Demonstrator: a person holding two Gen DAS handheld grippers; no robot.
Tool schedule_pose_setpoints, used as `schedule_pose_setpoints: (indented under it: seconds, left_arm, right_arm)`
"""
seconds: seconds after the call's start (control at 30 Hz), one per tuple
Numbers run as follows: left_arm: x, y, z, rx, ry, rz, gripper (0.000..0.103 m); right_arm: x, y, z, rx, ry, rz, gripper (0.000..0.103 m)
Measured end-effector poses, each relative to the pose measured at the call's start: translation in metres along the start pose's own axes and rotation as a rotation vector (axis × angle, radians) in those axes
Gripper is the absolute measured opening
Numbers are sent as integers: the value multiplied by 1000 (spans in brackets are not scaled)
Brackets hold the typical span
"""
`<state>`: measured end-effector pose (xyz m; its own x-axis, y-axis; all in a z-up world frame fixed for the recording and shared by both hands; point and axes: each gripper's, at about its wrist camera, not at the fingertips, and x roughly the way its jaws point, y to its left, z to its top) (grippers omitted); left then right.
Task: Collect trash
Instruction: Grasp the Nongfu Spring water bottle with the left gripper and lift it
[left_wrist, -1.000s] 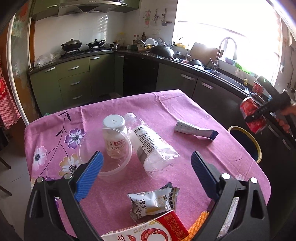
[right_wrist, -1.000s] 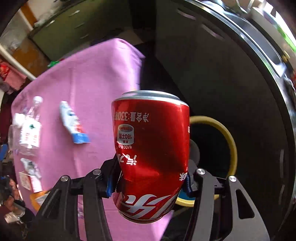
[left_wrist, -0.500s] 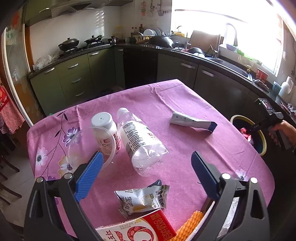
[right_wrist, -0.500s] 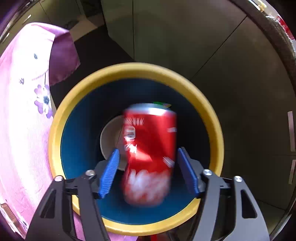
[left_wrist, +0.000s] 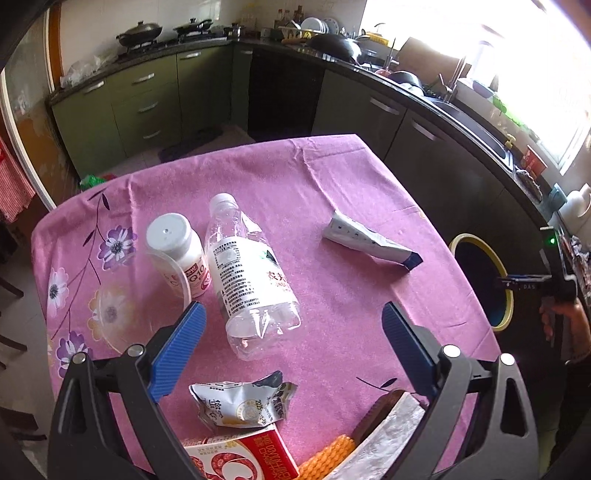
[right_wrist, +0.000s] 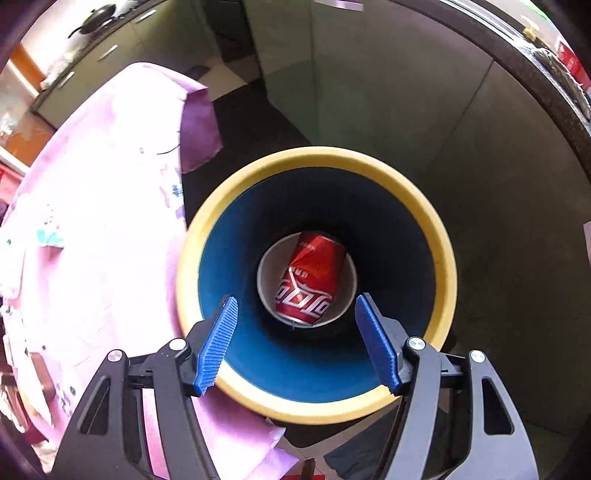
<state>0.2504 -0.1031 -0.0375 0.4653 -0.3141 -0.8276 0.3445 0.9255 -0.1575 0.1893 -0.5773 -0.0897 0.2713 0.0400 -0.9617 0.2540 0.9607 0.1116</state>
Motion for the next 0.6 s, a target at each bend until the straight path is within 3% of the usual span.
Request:
schedule_pose_setpoints:
  seconds: [0.3,0.6]
  left_arm:
    - [41,4,28,-96,192,22,91]
    - [62,11,44,-115,247,118,90]
  right_arm:
    - [-5,15,-12,-50,-7,65,66]
    - [-2,21,-13,-62,-14,93,67]
